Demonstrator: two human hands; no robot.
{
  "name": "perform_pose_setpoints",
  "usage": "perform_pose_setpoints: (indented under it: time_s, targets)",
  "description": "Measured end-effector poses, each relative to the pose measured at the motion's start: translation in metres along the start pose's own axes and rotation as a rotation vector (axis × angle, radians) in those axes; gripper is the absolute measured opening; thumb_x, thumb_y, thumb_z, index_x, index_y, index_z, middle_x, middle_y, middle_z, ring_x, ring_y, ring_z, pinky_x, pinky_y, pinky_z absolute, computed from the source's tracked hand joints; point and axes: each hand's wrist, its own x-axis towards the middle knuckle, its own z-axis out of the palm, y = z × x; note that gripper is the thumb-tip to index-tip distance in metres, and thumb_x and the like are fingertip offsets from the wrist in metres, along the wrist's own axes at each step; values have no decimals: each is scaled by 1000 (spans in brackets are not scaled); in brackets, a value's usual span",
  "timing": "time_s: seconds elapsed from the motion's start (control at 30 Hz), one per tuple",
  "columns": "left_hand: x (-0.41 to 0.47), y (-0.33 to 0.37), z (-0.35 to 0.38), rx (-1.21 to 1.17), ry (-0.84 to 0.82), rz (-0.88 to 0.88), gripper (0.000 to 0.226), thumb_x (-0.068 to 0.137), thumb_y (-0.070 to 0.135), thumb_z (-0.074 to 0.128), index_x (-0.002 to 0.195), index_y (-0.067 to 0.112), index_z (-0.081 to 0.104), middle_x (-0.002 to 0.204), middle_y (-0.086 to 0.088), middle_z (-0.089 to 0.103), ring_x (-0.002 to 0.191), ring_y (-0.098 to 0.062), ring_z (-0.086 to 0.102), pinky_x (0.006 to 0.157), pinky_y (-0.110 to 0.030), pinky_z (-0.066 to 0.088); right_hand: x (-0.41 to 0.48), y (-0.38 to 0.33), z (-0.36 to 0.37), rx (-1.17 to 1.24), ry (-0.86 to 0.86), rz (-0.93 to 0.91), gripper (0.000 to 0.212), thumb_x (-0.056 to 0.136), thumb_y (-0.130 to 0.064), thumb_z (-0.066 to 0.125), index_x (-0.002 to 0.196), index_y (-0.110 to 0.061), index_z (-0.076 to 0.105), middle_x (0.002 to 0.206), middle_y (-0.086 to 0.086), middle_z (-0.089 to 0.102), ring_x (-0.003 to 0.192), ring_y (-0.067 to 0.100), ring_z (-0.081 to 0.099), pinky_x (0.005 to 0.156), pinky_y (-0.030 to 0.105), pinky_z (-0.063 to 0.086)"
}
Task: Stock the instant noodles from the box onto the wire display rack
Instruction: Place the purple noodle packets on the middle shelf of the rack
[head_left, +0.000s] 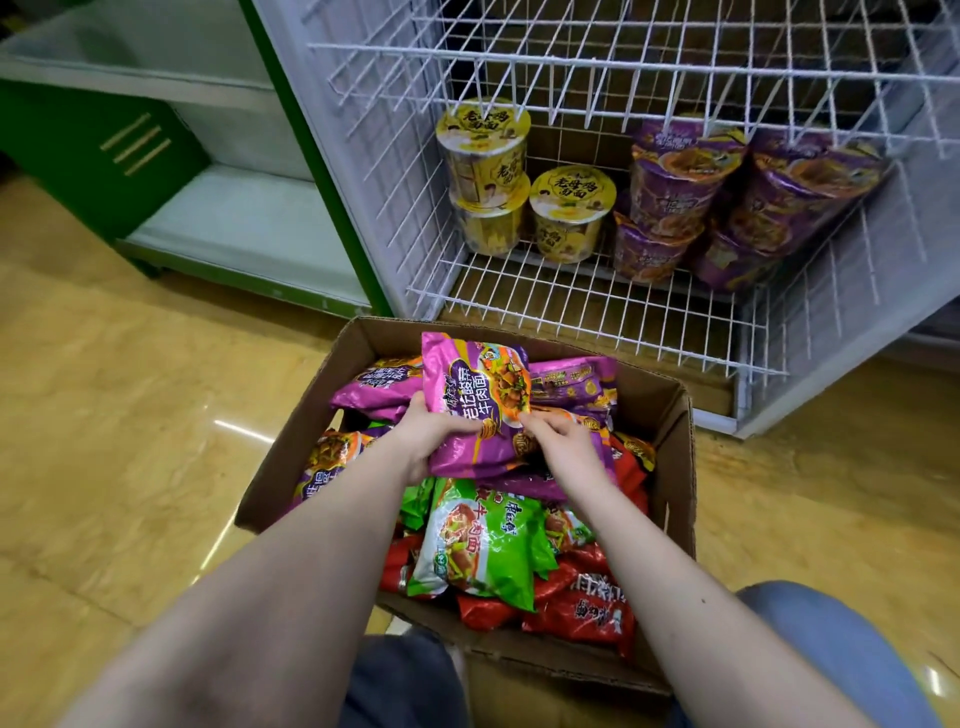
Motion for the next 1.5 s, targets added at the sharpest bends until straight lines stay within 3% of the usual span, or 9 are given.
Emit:
perform_pose_setpoints:
  time_s: [0.3, 0.4, 0.6, 0.73, 0.9, 1.13, 1.27, 1.37, 1.5]
  targets:
    - [-29, -4, -6, 307, 91, 223, 82, 61, -5, 82, 127, 16, 39, 112, -5, 64, 105, -25, 61, 97, -45, 48, -24, 4, 0, 179, -45, -12, 13, 91, -25, 57, 83, -16, 62, 90, -3, 61, 89, 11, 54, 83, 29, 40]
    - [-35, -1, -9, 315, 137, 293, 82, 59, -4, 83, 129, 14, 43, 116, -8, 65, 105, -25, 62, 97, -44, 49, -24, 4, 2, 171, -82, -24, 7, 93, -25, 54, 90, -21, 59, 106, 2, 60, 102, 18, 55, 85, 34, 44]
    - [-40, 8, -12, 245, 174, 322, 61, 52, 13, 89, 104, 13, 58, 111, -10, 68, 99, -28, 66, 91, -43, 53, -17, 2, 0, 117, -65, -56, 21, 91, -19, 57, 111, -10, 60, 111, 8, 61, 102, 21, 56, 82, 27, 40]
    - [-34, 14, -13, 109, 225, 332, 52, 66, -5, 80, 108, 9, 52, 110, -12, 64, 90, -26, 64, 81, -42, 55, -5, 11, -26, -169, 133, -70, 31, 89, -19, 60, 117, -5, 58, 109, 10, 61, 89, 21, 54, 72, 20, 40]
    - [-24, 16, -13, 344, 342, 332, 59, 61, 5, 85, 108, 13, 53, 111, -7, 66, 104, -27, 62, 93, -44, 51, 21, 41, -46, -422, 205, 206, 69, 82, -45, 65, 136, -9, 43, 133, 19, 51, 122, 37, 47, 103, 42, 39]
    - [-34, 29, -10, 459, 568, 489, 57, 64, 12, 85, 111, 13, 55, 109, -4, 62, 95, -19, 56, 82, -26, 46, 20, 43, -48, -358, 240, 321, 65, 74, -49, 72, 116, -2, 56, 122, 18, 58, 116, 39, 51, 100, 44, 40]
    - [-42, 30, -11, 459, 635, 588, 69, 59, 17, 87, 116, 25, 50, 116, 1, 62, 106, -20, 57, 83, -29, 44, 14, 30, -38, -72, 271, 222, 33, 74, -16, 78, 99, -3, 60, 98, 12, 61, 92, 31, 59, 79, 38, 47]
    - [-49, 31, -12, 383, 659, 631, 92, 58, 22, 88, 135, 37, 40, 132, 2, 56, 122, -20, 51, 96, -33, 43, 10, 28, -26, 177, 242, 237, 42, 74, -6, 76, 105, -13, 48, 107, 11, 56, 95, 34, 60, 82, 49, 53]
    - [-66, 41, -14, 243, 655, 743, 100, 59, 20, 88, 142, 36, 36, 138, 8, 50, 124, -11, 47, 93, -16, 33, -1, 26, -20, 304, 239, 189, 45, 75, -2, 74, 107, -17, 46, 113, 17, 61, 96, 35, 64, 83, 55, 53]
